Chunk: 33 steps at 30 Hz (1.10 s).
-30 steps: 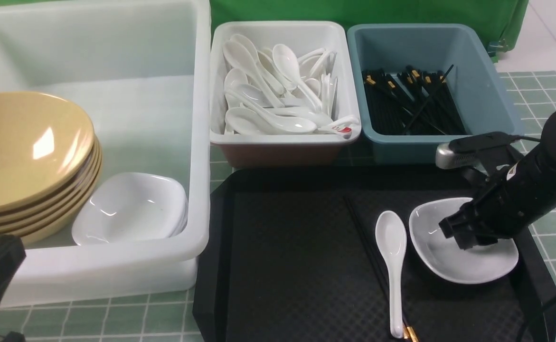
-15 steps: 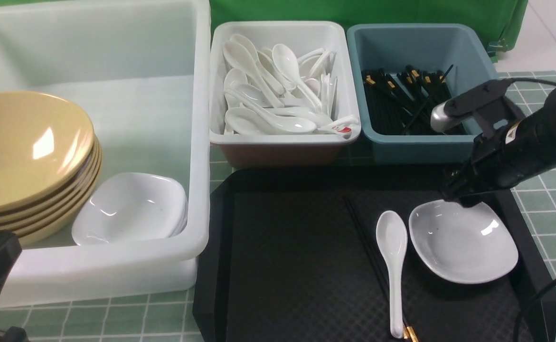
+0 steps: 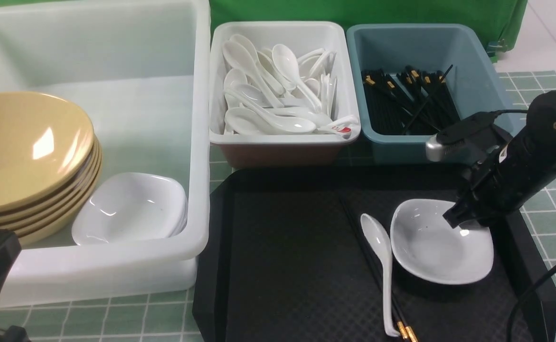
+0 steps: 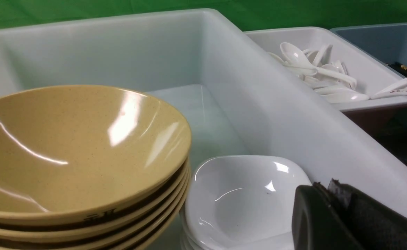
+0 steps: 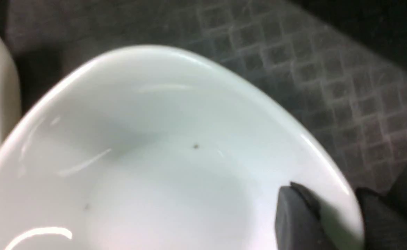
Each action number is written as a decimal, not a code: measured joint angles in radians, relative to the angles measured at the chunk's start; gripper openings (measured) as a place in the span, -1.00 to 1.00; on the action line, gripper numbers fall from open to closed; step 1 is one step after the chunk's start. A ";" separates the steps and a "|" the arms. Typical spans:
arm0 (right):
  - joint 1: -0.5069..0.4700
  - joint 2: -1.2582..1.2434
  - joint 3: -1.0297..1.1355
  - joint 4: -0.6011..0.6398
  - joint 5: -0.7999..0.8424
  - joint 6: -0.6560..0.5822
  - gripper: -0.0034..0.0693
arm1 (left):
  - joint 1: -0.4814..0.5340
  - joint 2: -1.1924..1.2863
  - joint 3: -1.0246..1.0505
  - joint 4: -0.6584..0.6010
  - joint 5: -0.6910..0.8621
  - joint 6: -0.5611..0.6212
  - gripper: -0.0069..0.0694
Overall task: On blue table put chopsticks spoon bowls plates into blue grey white boxes.
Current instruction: 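Reach for and grasp the small white dish on the black tray, then place the white bowl into the white bin on top of the stacked bowls with the right gripper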
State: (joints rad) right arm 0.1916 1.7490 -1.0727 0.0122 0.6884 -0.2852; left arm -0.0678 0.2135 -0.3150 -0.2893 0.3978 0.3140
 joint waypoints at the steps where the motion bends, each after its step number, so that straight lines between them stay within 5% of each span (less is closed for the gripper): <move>1: 0.000 -0.011 -0.004 0.001 0.010 0.000 -0.31 | 0.000 0.000 0.000 0.000 0.000 0.000 -0.81; 11: 0.000 -0.177 -0.092 0.074 0.131 -0.071 -0.67 | 0.000 0.000 0.000 0.008 0.000 0.000 -0.81; 17: 0.000 -0.282 -0.203 0.224 0.205 -0.163 -0.68 | 0.000 0.000 0.000 0.012 -0.002 0.000 -0.81; 22: 0.024 -0.314 -0.281 0.581 0.188 -0.306 -0.68 | 0.000 0.000 0.000 0.012 -0.009 0.000 -0.81; 26: 0.198 -0.236 -0.291 1.028 0.026 -0.628 -0.68 | 0.000 0.000 0.000 0.012 -0.020 0.000 -0.81; 30: 0.370 -0.107 -0.310 1.270 -0.134 -0.841 -0.68 | 0.000 0.000 0.000 0.012 -0.023 0.000 -0.81; 33: 0.466 0.016 -0.363 1.326 -0.232 -0.921 -0.68 | 0.000 0.000 0.000 0.012 -0.023 0.000 -0.81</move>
State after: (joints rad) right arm 0.6576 1.7648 -1.4352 1.3380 0.4563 -1.2057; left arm -0.0678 0.2135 -0.3150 -0.2772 0.3753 0.3140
